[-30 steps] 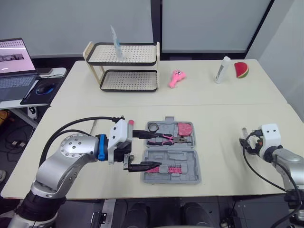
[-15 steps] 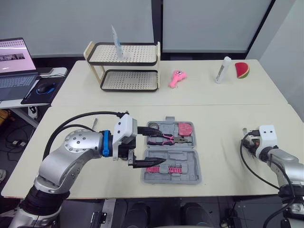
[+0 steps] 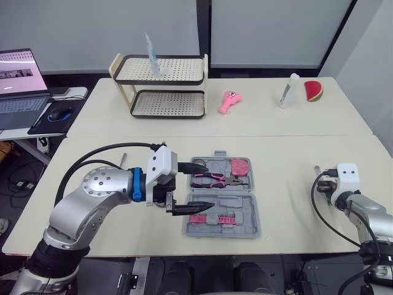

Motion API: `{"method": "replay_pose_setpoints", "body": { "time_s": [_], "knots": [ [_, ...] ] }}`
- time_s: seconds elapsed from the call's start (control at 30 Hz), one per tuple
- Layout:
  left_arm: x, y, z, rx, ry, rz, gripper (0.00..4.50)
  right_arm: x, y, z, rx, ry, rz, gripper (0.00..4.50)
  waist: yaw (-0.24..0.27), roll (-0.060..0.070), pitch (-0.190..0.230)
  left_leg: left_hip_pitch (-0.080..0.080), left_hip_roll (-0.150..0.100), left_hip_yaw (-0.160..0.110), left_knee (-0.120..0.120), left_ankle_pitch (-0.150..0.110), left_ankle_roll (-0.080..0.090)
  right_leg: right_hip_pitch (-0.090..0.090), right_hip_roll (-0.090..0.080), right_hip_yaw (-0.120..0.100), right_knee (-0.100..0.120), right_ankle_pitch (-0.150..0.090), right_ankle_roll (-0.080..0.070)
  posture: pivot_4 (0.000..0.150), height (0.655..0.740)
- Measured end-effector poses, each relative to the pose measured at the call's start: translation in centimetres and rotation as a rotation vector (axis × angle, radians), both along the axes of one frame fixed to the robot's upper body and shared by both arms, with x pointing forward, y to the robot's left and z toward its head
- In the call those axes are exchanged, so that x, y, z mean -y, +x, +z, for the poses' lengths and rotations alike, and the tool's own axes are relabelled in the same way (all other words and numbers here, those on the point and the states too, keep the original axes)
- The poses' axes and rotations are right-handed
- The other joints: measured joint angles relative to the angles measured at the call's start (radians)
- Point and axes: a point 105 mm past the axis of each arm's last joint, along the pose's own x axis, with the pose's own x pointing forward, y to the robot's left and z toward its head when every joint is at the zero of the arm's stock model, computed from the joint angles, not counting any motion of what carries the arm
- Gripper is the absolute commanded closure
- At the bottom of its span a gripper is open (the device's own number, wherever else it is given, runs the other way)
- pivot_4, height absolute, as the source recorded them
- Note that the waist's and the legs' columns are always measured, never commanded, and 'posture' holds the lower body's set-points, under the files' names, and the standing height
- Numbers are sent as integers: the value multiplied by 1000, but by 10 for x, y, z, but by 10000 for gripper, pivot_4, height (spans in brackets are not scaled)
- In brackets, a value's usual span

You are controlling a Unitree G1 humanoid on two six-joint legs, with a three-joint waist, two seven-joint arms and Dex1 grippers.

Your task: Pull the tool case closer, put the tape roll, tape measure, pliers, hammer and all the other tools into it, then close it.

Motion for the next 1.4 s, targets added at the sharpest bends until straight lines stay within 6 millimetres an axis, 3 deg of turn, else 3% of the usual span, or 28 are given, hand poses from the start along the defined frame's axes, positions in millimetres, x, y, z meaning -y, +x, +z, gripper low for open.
{"method": "replay_pose_setpoints", "body": {
  "time_s": [0.33, 0.47, 0.63, 0.77, 0.9, 1.1, 1.27, 1.4],
  "knots": [
    [-23, 5, -1, 9, 38, 75, 0, -9, -5, 1, 5, 0, 61, 41356, -1, 0, 0, 0, 0, 0, -1, 0, 0, -1, 0, 0, 0, 0, 0, 1500, 7356],
    [-40, 6, -3, 25, 77, 129, 0, -26, -7, 18, 21, -80, 209, 41356, -2, 3, 2, 0, 0, 0, -1, 0, 0, -2, 0, 0, 0, 0, 0, 1500, 7356],
    [-78, 2, -25, 21, 217, 215, 0, -81, -19, 65, -18, -309, 669, 41358, -4, 8, 5, -1, 1, -1, -2, 0, 0, -3, 1, 0, 0, 0, 0, 1500, 7356],
    [-84, -4, -34, 13, 245, 205, 0, -130, -32, 79, -50, -392, 982, 41358, -1, 5, 7, -1, 0, -2, -1, 0, 0, -2, 0, 0, 0, 0, 0, 1500, 7356],
    [-92, -7, -41, 3, 282, 201, 0, -171, -43, 82, -88, -407, 1194, 41358, 0, 3, 8, -3, 0, -3, -1, 0, 0, -3, -1, 0, -1, 0, 0, 1500, 7356],
    [-95, -9, -44, 12, 294, 192, 0, -223, -49, 73, -127, -385, 1354, 41358, -1, 2, 9, -5, 0, -3, -1, 0, 0, -7, -1, 0, 0, 0, 0, 1500, 7356],
    [-97, -11, -48, -4, 301, 192, 0, -262, -40, 67, -117, -400, 1438, 41358, -4, 3, 9, -10, 0, -3, 0, 0, 0, -12, 0, -1, 2, 0, 0, 1500, 7356],
    [-98, -12, -50, -9, 306, 193, 0, -280, -35, 61, -122, -419, 1479, 41358, -4, 3, 9, -11, 0, -3, 0, 0, 0, -13, -1, -2, 1, 0, 0, 1500, 7356]
  ]
}}
